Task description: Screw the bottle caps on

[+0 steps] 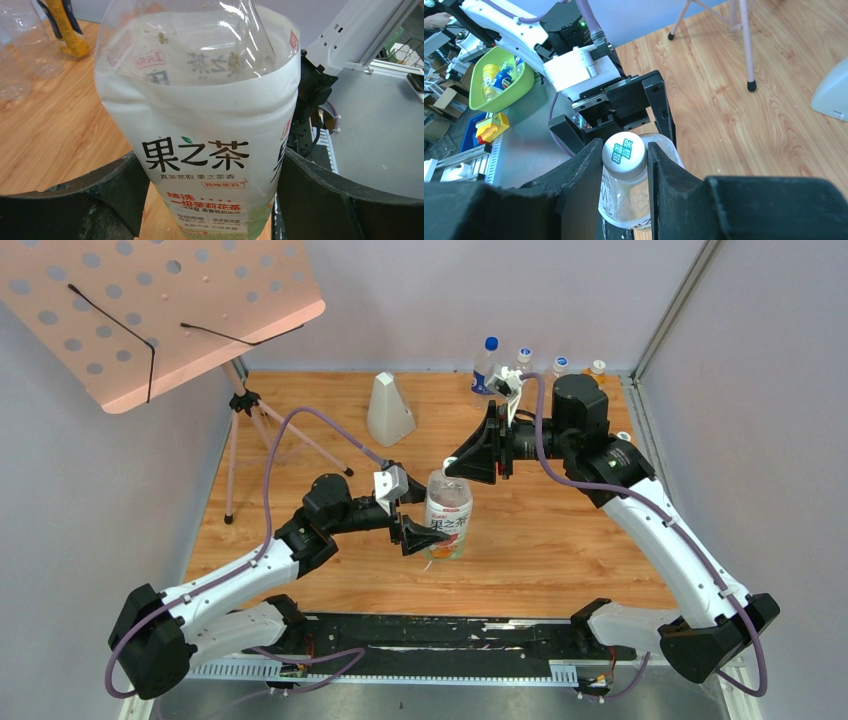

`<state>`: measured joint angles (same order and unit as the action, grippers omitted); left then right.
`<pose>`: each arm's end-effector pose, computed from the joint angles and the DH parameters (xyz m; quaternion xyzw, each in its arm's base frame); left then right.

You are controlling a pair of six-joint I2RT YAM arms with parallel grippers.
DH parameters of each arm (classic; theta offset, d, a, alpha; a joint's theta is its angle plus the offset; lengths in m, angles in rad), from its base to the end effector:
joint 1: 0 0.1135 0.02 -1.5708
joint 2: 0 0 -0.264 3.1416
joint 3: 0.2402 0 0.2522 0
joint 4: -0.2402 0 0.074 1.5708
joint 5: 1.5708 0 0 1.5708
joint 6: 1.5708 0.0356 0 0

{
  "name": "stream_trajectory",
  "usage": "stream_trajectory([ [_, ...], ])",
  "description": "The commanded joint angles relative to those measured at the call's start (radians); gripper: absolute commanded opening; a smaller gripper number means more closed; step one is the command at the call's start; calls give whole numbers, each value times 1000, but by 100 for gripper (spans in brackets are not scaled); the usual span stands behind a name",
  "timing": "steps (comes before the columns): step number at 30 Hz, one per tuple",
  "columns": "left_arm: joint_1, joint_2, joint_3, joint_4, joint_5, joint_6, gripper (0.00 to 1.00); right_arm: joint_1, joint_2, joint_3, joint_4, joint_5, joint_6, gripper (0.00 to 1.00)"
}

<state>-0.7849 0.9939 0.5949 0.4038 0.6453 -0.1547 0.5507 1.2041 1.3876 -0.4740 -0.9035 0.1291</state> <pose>0.1458 -0.1759 0.2954 0.4210 0.5664 -0.5038 0.4981 0.1961 0.1532 0.4361 -0.4060 0.6510 0.5092 0.3899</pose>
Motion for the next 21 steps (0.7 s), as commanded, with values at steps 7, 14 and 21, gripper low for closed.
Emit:
stream_trajectory([
  [7,-4,-43,20,70,-47,9,3,12,11,-29,16,-31,8,17],
  [14,-26,-69,10,114,-213,25,2,14,15,-45,5,49,45,17],
  [21,-36,-18,-27,312,-78,-25,2,13,-7,-79,100,-115,58,17],
])
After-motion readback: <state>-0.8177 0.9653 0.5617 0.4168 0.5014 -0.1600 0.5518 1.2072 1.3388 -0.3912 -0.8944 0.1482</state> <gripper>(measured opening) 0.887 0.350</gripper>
